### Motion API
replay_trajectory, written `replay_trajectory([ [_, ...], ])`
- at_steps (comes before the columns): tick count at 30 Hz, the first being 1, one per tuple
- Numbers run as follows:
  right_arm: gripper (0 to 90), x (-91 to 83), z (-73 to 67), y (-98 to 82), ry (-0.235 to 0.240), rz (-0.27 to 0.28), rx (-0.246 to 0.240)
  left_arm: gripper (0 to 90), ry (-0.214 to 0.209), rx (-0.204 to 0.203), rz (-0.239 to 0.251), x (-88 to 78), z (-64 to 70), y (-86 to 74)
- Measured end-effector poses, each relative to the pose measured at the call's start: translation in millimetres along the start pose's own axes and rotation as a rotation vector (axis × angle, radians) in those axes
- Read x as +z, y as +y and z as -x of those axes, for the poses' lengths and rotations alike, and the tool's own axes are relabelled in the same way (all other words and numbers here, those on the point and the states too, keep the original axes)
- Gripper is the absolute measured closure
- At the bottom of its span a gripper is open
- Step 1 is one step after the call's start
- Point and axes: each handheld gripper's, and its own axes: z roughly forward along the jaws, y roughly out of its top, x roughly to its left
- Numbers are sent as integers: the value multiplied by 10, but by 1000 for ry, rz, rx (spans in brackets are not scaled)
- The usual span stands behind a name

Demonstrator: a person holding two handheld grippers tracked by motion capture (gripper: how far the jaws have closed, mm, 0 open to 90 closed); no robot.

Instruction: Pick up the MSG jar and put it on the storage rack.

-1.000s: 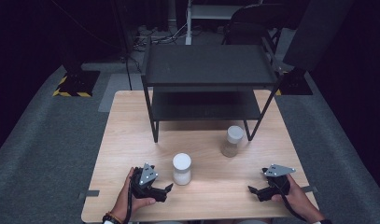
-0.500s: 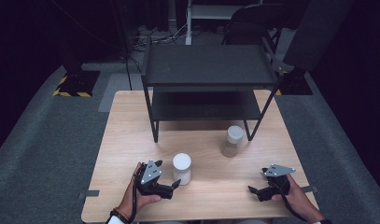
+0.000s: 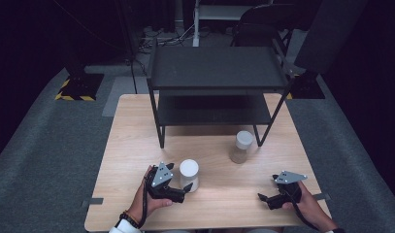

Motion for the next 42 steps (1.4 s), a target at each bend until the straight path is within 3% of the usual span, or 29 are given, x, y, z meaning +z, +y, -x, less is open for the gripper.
replay_trajectory([
  [9,0,0,0,-1,0,1,1,37,-25,-9,-3,105,-35,17],
  [17,0,0,0,0,0,0,0,84,-70,-51,29,187,-155,-5],
  [22,0,0,0,0,0,0,0,144,-105,-48,29,254,-216,-21],
  [28,0,0,0,0,0,0,0,258,-136,-5,55,301,-227,-48],
  [29,0,0,0,0,0,1,1,314,-128,17,58,300,-199,-42],
  [31,0,0,0,0,0,0,0,325,-118,32,47,296,-179,-15],
  [42,0,0,0,0,0,0,0,346,-80,30,55,252,-114,40],
])
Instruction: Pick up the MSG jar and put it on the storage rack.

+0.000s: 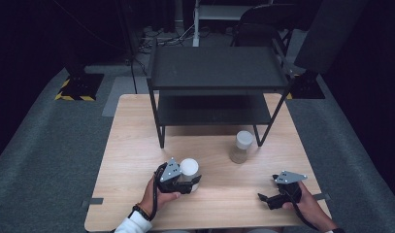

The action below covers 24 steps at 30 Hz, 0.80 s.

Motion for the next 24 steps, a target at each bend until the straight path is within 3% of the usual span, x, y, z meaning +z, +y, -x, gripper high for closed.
replay_trajectory([
  [4,0,0,0,0,0,0,0,348,7,20,-10,1,29,39],
  [15,0,0,0,0,0,0,0,349,22,7,-43,6,42,135],
  [24,0,0,0,0,0,0,1,349,18,-4,-40,-21,6,168],
])
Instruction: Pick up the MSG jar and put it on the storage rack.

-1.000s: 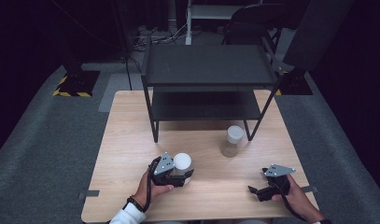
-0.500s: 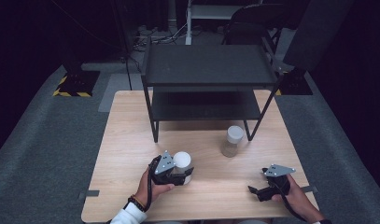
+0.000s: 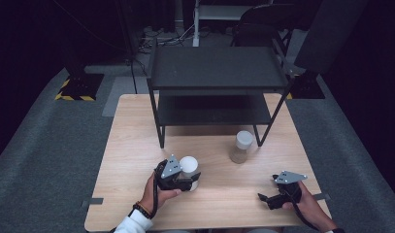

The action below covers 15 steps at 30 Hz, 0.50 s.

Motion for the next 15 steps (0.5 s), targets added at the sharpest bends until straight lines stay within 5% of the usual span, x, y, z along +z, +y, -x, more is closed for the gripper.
replay_trajectory([
  [5,0,0,0,0,0,0,0,349,-15,-25,21,-31,-54,35],
  [15,0,0,0,0,0,0,0,349,41,-44,13,-98,-27,270],
])
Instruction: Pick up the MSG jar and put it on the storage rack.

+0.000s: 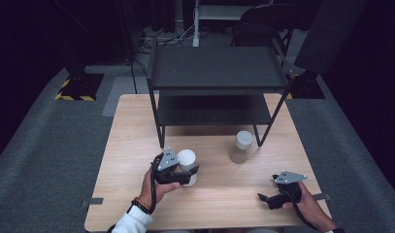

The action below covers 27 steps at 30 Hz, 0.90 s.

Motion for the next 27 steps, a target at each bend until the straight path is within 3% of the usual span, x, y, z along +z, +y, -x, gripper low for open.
replay_trajectory([
  [4,0,0,1,0,0,0,-1,349,28,-17,21,-28,1,165],
  [14,0,0,0,0,0,0,0,350,29,-34,34,-68,-15,522],
  [27,0,0,0,0,0,0,0,349,45,6,87,-166,42,1064],
])
